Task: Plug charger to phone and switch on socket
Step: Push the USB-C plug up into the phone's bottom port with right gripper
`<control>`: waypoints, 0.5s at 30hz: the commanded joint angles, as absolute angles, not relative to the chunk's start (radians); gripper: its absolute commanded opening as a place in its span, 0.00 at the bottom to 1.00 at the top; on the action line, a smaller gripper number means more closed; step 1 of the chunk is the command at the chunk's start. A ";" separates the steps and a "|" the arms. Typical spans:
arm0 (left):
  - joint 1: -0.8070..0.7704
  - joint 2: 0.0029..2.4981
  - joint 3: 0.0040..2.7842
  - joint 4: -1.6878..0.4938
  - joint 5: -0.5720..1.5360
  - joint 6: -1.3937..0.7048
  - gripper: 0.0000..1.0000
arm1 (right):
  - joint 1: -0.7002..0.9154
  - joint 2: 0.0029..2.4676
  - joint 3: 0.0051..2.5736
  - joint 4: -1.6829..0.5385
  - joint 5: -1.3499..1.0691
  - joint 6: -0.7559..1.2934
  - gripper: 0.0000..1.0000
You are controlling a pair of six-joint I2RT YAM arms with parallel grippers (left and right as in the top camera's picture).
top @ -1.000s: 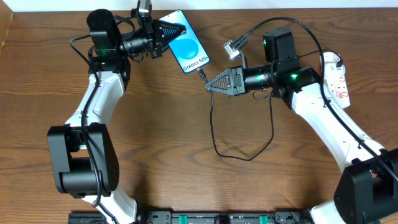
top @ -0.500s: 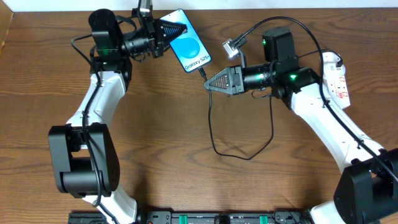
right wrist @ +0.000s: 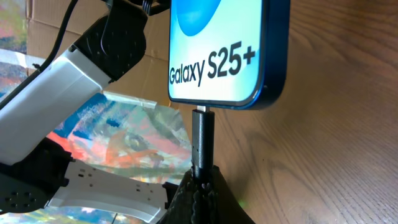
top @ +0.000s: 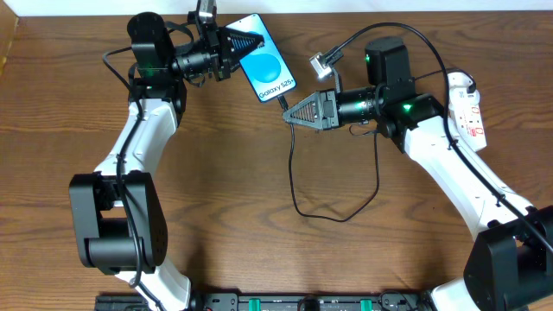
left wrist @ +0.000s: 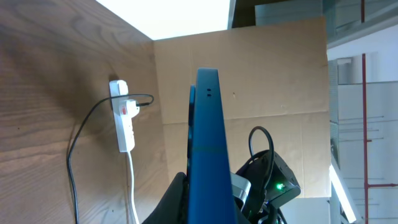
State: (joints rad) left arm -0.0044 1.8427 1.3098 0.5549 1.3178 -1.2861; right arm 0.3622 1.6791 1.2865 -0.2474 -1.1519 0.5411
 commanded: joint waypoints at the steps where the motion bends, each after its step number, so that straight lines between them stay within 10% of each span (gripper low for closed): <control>1: -0.051 1.823 1.330 0.563 1.456 -1.291 0.07 | 0.367 1.685 1.292 -0.227 -1.102 0.546 0.01; 15: -0.088 1.823 1.330 0.563 1.493 -1.291 0.07 | 0.367 1.685 1.292 -0.209 -1.102 0.565 0.01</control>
